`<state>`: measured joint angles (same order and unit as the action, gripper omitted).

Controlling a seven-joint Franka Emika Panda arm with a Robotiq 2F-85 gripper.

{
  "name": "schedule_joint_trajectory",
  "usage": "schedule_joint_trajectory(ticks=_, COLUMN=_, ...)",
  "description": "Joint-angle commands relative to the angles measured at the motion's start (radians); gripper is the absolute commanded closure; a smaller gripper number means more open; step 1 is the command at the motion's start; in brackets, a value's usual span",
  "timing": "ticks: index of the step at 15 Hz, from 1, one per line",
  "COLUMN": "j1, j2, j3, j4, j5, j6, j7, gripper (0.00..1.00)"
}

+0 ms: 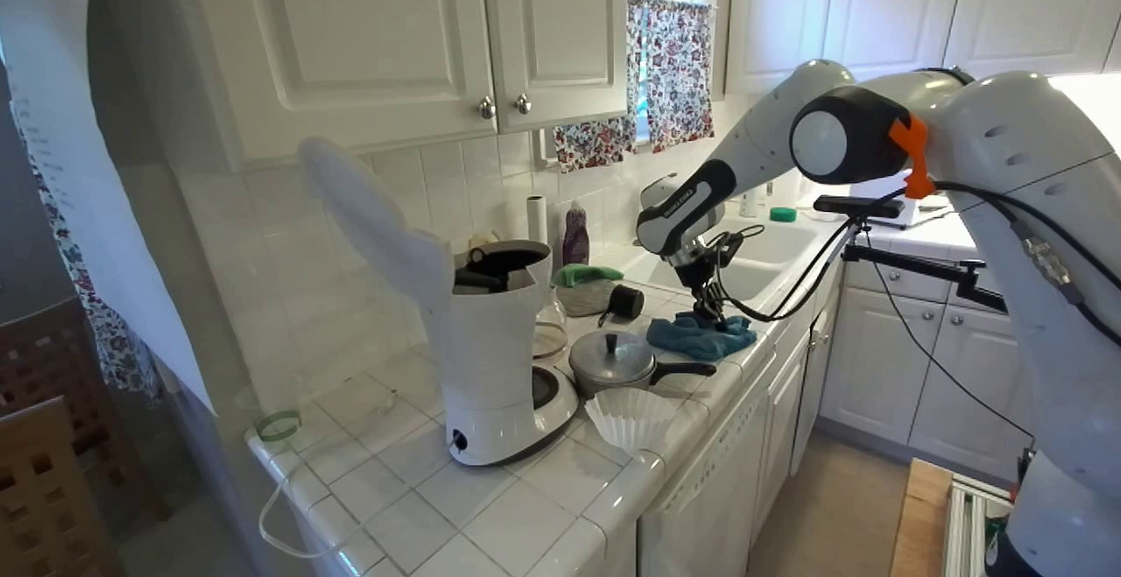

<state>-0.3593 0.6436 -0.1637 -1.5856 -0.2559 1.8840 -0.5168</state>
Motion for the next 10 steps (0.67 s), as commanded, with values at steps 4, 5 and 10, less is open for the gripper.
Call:
schedule_joint_trajectory(ticks=4, j1=-0.044, j2=0.047, j3=-0.028, j4=0.096, j5=0.017, j6=0.095, j7=0.099, gripper=0.99)
schedule_joint_trajectory(ticks=5, j1=-0.044, j2=0.056, j3=-0.026, j4=0.110, j5=0.018, j6=0.123, j7=0.108, gripper=0.99)
schedule_joint_trajectory(ticks=10, j1=-0.045, j2=0.125, j3=-0.003, j4=0.187, j5=0.032, j6=0.247, j7=0.115, gripper=0.99)
